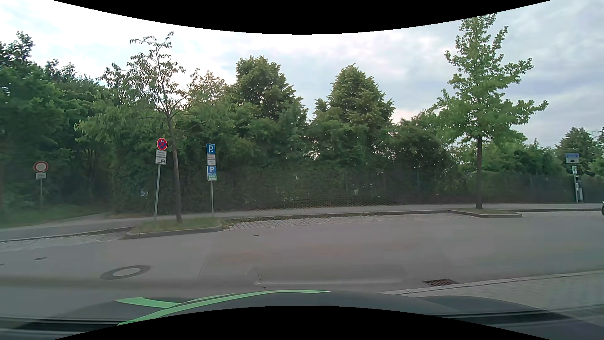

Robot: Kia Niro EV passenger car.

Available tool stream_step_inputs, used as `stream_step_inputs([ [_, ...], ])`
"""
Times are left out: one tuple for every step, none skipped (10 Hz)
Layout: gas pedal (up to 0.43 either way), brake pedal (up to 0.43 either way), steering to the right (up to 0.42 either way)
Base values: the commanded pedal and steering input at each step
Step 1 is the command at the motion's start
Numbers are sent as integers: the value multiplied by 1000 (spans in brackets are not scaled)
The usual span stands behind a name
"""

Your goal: Follow the waypoints while adhering to traffic rules and regulations

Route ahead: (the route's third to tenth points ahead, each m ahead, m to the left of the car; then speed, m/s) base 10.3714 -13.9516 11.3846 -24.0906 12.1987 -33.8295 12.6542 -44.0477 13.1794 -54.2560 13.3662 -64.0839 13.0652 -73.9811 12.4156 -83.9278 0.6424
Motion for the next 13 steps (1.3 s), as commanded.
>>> stream_step_inputs([
  [8, 0, 58],
  [20, 0, 58],
  [20, 0, 58],
  [20, 0, 58],
  [20, 0, 58],
  [28, 0, 65],
  [28, 0, 79],
  [28, 0, 99],
  [28, 0, 131],
  [28, 0, 164],
  [39, 0, 188],
  [39, 0, 227],
  [39, 0, 276],
])
